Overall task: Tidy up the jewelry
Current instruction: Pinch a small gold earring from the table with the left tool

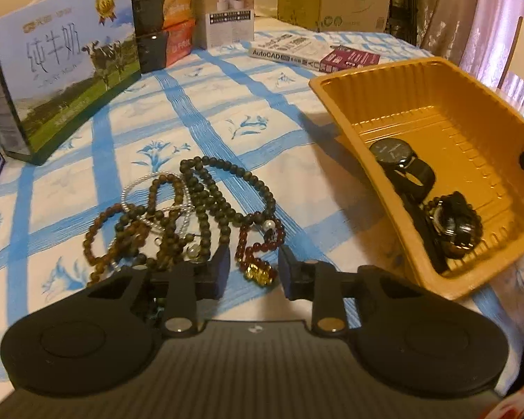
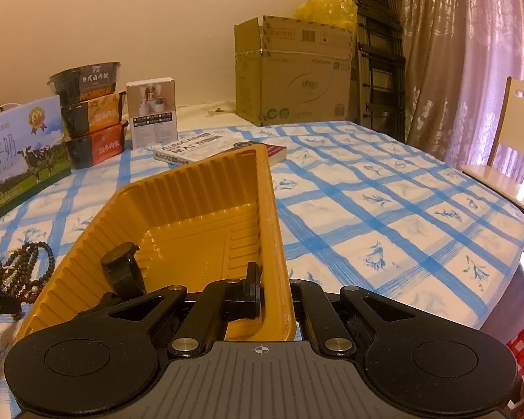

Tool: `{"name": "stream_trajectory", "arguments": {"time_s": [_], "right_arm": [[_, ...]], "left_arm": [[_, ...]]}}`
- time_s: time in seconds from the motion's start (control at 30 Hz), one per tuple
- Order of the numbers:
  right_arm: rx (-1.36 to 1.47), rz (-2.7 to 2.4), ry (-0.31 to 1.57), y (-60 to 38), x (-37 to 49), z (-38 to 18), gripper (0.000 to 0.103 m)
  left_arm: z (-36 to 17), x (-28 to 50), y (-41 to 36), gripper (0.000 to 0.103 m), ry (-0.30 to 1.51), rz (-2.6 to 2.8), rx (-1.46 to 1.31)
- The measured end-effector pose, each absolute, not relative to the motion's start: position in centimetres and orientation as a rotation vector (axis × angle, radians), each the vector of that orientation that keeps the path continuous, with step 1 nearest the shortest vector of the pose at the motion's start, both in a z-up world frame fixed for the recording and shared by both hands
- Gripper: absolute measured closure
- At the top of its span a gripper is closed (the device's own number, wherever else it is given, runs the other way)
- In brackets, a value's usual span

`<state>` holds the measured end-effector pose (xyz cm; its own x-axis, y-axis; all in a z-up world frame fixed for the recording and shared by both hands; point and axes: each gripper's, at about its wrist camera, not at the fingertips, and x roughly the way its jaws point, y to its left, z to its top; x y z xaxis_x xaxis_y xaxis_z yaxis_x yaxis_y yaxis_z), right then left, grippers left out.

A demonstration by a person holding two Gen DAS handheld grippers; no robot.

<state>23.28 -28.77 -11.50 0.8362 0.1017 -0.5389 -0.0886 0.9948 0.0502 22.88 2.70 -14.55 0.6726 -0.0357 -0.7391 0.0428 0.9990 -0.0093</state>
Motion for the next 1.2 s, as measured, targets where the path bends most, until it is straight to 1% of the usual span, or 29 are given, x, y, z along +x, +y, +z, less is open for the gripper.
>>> {"name": "stream_trajectory", "arguments": {"time_s": [0.1, 0.23, 0.27, 0.3, 0.33, 0.4, 0.63, 0.8, 1.2], "right_arm": [[0.022, 0.1, 0.572, -28.7, 23.3, -11.5, 0.099], [0.022, 0.099, 0.572, -28.7, 23.3, -11.5, 0.099], [0.022, 0.099, 0.573, -28.7, 23.3, -11.5, 0.099], [0.022, 0.099, 0.573, -28.7, 23.3, -11.5, 0.099], [0.022, 0.1, 0.574, -28.8, 23.3, -11.6, 0.099], [0.022, 0.1, 0.574, -28.7, 23.3, -11.6, 0.099], [0.024, 0.099, 0.575, -28.7, 23.3, -11.7, 0.099], [0.022, 0.1, 0.574, -28.7, 23.3, -11.7, 0.099], [0.025, 0.101, 0.573, -28.7, 23.3, -11.8, 0.099]], "left_arm": [[-15.3, 23.7, 2.7, 0.08, 0.858, -0.045, -0.01], [-15.5, 23.8, 2.6, 0.081, 0.849, -0.038, -0.005], [-15.5, 23.8, 2.5, 0.083, 0.849, -0.039, -0.006], [-15.5, 23.7, 2.5, 0.092, 0.849, -0.049, 0.0], [-15.4, 23.6, 2.4, 0.096, 0.852, -0.058, 0.006], [-15.4, 23.1, 2.3, 0.099, 0.856, -0.073, 0.024], [-14.5, 19.2, 3.0, 0.099, 0.872, -0.116, 0.048], [-12.7, 17.2, 3.9, 0.099, 0.835, -0.113, 0.049], [-7.1, 17.7, 4.8, 0.099, 0.703, -0.127, -0.007]]}}
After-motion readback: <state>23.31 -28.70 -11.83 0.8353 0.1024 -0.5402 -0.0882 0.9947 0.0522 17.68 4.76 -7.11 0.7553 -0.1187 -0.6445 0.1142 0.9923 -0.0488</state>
